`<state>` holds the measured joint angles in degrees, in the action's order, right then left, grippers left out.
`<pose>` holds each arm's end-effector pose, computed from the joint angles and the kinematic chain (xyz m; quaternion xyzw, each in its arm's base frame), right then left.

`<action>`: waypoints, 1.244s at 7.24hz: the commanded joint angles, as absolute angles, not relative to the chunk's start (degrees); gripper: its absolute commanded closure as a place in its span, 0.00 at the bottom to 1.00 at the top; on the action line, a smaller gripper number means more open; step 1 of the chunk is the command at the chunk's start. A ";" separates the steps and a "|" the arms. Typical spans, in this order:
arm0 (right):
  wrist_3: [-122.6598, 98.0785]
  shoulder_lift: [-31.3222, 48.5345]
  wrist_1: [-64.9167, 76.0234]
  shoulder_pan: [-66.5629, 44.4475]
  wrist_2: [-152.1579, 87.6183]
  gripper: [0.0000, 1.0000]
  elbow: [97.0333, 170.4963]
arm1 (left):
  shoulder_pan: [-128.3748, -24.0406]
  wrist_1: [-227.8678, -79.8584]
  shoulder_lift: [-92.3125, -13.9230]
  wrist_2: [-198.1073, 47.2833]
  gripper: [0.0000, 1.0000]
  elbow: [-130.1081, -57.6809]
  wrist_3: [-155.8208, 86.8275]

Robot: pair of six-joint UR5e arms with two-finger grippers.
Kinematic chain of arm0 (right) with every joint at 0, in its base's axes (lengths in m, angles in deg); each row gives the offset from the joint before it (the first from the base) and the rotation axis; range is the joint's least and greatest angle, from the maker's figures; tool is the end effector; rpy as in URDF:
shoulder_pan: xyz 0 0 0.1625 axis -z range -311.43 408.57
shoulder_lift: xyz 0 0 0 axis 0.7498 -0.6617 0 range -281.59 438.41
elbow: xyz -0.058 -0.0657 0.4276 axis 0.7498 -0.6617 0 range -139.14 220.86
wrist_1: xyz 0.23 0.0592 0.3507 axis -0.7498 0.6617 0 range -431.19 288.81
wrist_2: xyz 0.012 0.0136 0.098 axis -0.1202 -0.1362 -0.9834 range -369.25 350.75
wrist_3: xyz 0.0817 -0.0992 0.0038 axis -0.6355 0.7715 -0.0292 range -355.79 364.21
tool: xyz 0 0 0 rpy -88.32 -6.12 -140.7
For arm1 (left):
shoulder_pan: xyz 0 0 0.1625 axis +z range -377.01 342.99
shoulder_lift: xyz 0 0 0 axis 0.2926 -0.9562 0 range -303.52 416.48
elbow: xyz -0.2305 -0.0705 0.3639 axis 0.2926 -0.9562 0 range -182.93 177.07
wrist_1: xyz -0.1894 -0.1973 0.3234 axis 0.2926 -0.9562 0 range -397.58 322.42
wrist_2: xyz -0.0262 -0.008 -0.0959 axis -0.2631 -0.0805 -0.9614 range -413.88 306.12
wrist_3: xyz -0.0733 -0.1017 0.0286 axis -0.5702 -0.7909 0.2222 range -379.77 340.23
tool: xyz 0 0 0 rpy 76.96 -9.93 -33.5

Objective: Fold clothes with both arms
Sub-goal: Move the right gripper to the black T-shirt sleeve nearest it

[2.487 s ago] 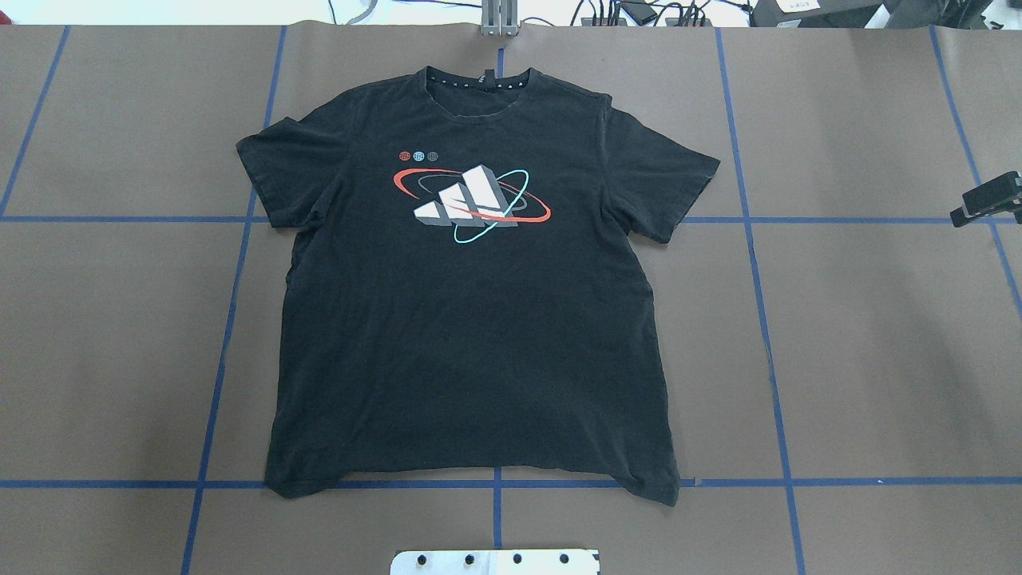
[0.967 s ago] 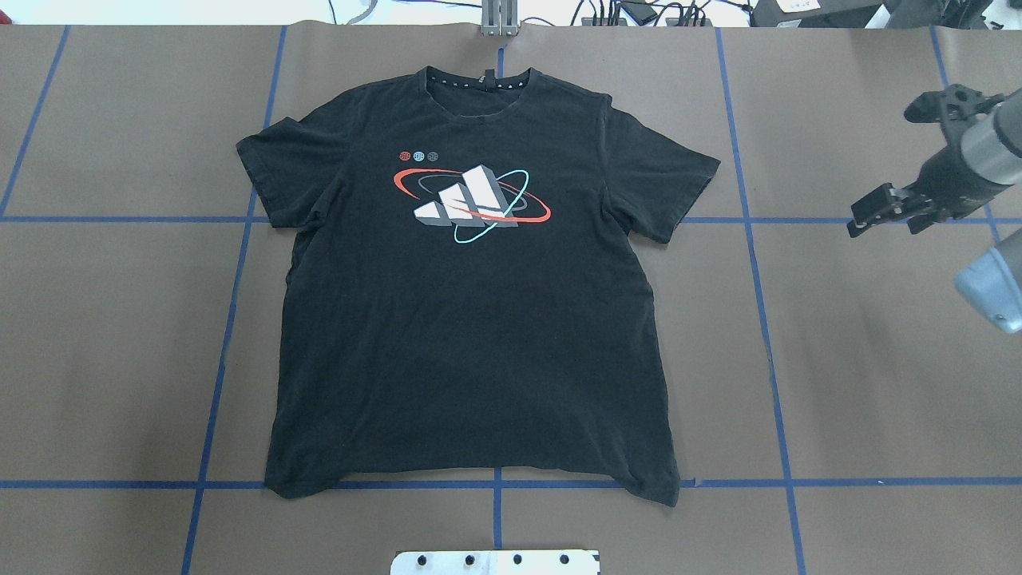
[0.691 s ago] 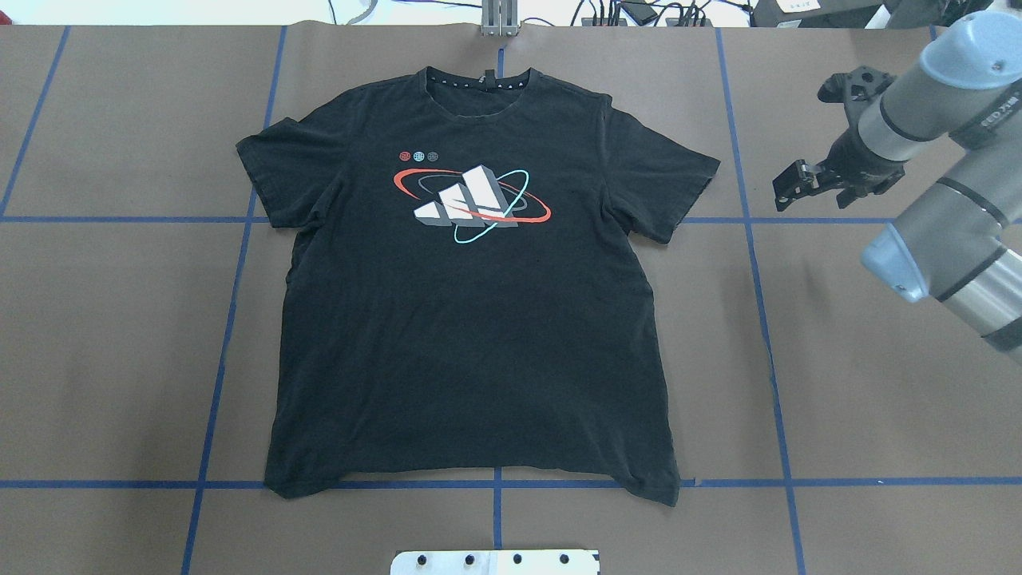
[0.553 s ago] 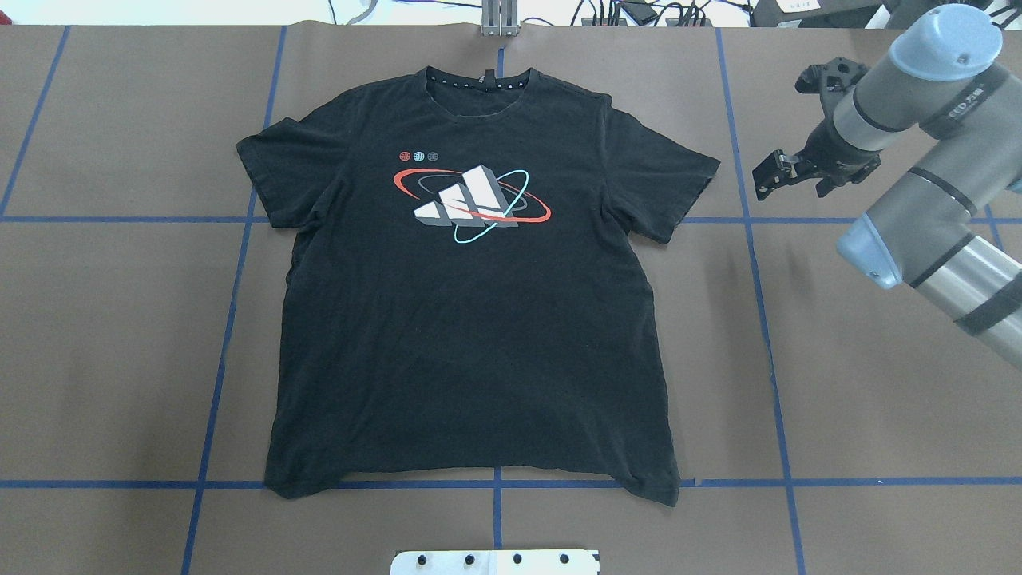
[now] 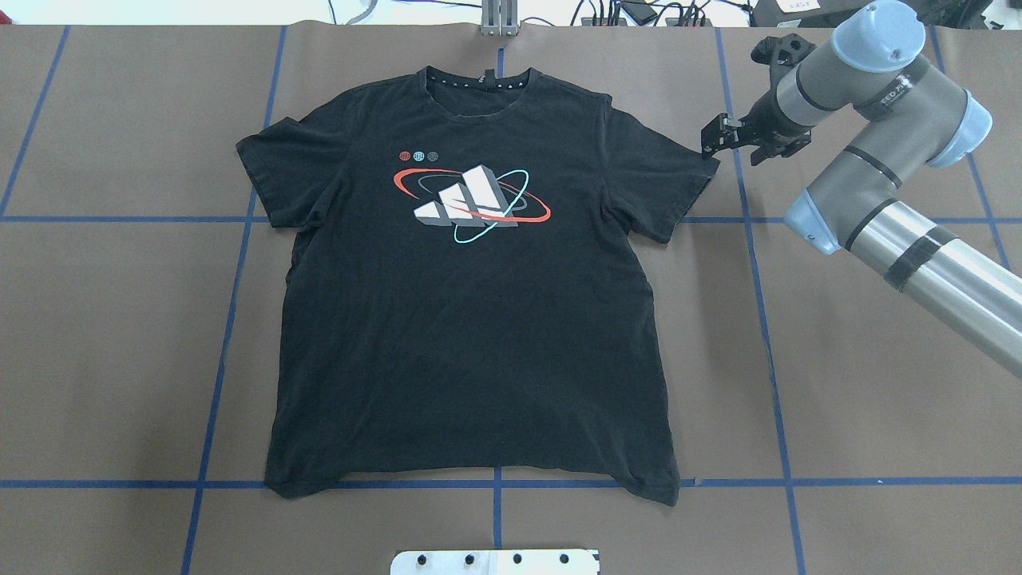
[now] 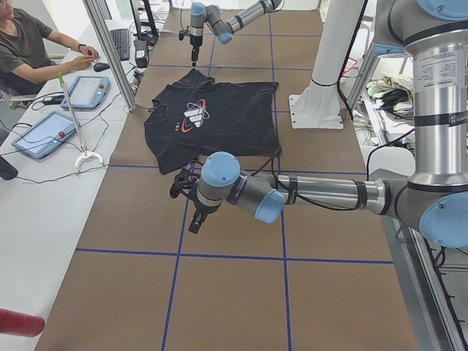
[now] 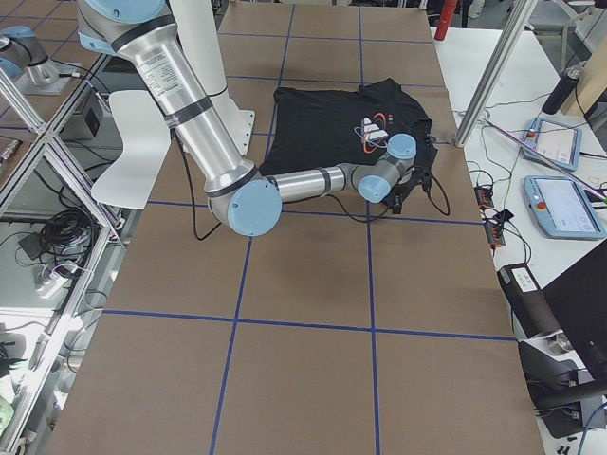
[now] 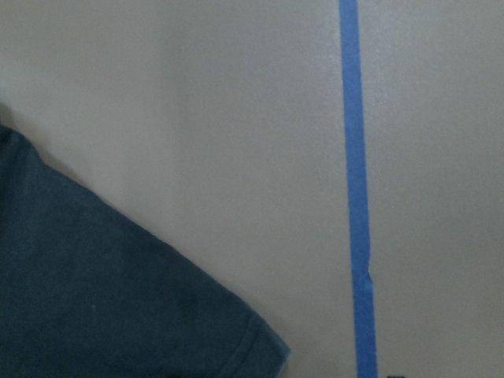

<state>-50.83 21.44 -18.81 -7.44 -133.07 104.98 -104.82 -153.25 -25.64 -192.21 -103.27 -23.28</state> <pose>-0.3865 -0.6836 0.4841 0.0712 -0.4472 0.0527 0.8900 -0.0191 -0.4712 0.6060 0.2017 0.4076 0.0893 0.8861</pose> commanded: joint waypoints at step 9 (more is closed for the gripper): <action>-51.25 23.21 -19.86 -7.05 -131.32 1.00 102.12 | -104.90 -153.69 -25.44 -192.22 0.00 -103.65 -23.28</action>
<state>-51.33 22.59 -19.78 -6.48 -131.06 102.21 -104.90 -153.62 -25.40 -192.22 -103.71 -23.21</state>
